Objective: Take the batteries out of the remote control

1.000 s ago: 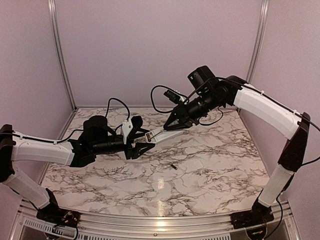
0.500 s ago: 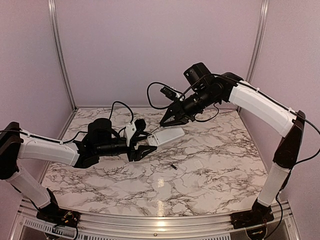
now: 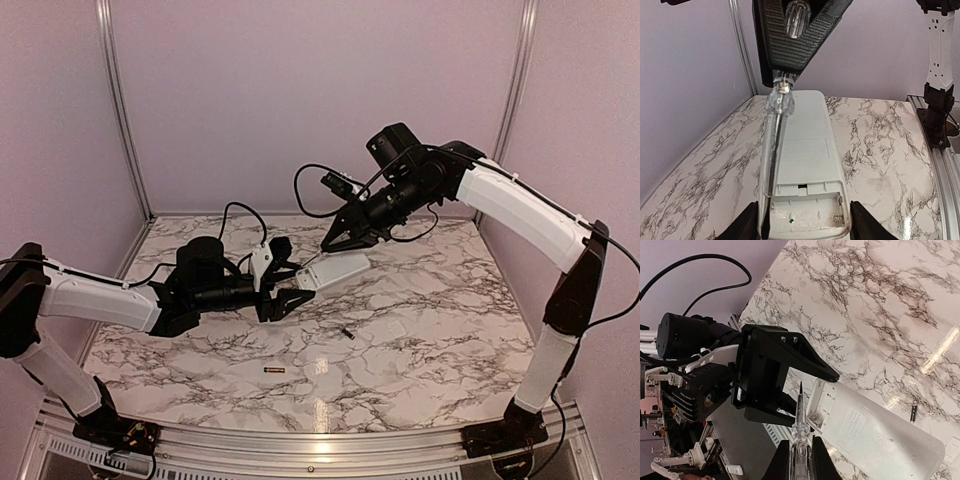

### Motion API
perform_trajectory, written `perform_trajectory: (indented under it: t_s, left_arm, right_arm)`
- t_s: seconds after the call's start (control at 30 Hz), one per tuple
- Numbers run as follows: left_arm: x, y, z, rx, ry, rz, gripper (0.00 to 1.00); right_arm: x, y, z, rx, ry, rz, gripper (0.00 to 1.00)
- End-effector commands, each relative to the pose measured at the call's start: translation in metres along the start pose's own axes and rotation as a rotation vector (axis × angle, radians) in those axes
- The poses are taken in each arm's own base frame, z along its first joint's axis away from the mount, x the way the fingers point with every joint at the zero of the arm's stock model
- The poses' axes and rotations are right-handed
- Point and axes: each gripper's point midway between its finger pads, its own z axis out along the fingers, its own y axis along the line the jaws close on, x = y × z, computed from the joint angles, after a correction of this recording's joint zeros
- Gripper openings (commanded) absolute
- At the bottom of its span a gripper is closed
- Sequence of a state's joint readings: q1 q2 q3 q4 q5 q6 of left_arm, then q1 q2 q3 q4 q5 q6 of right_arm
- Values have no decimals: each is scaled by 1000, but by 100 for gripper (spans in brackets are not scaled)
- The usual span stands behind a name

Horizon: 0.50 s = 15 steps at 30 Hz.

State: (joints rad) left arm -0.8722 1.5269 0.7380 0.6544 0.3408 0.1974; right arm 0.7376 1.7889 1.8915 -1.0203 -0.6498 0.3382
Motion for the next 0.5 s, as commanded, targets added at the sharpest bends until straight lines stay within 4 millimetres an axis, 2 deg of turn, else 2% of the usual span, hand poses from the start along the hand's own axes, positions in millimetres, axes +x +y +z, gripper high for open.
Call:
perform_trajectory:
  t_s: [0.0,0.27,0.33,0.47]
  left_arm:
    - [-13,6,3,-24,-27,3,40]
    - [-2,22,-14,-152,30,-46,39]
    - [2,32,-22,-221,42,-77,39]
    - [16,63,-45,-447,100,-142,39]
  right_arm:
    - [-22,1,-13,79,-83,-43,0]
    - [-46,-7,-41,180,-225,-38,0]
    - [-52,-11,-49,215,-265,-33,0]
    - [-63,-21,-66,294,-363,-5,0]
